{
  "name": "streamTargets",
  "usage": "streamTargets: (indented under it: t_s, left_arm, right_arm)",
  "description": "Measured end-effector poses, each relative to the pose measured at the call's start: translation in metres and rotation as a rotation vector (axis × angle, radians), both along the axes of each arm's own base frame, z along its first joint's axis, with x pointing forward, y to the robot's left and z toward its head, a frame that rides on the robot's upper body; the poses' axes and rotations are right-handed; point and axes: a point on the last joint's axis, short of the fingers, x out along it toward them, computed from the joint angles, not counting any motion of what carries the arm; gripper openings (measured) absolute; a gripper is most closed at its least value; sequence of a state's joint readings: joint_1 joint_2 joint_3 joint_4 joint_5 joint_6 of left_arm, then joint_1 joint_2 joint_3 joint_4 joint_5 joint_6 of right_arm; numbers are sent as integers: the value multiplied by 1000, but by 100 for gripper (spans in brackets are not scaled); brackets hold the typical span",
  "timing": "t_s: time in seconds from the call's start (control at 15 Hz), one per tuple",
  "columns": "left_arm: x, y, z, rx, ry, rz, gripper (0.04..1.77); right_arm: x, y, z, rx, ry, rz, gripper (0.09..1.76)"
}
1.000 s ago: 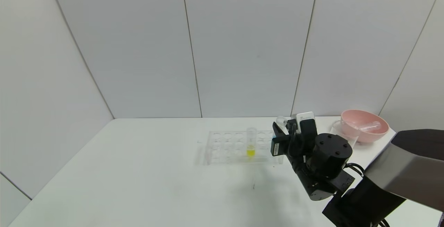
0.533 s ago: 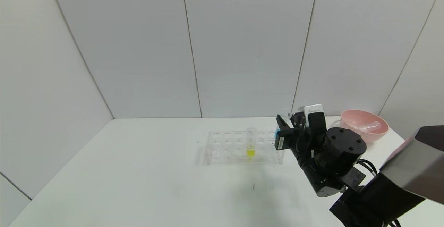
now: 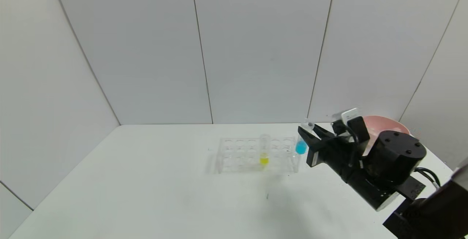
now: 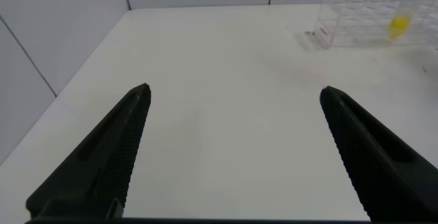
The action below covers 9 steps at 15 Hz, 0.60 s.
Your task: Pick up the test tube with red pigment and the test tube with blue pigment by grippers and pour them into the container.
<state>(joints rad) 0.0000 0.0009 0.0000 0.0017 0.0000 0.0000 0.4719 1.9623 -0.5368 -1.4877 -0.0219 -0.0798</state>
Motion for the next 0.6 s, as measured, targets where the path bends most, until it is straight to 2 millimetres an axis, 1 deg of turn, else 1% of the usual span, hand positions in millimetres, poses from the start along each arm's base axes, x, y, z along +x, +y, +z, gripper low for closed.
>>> streamTargets:
  t_s: [0.27, 0.6]
  left_arm:
    - [0, 0, 0, 0, 0, 0, 176]
    - [0, 0, 0, 0, 0, 0, 176]
  right_arm:
    - [-9, -69, 15, -12, 45, 176, 48]
    - [-25, -163, 41, 5, 127, 309, 48]
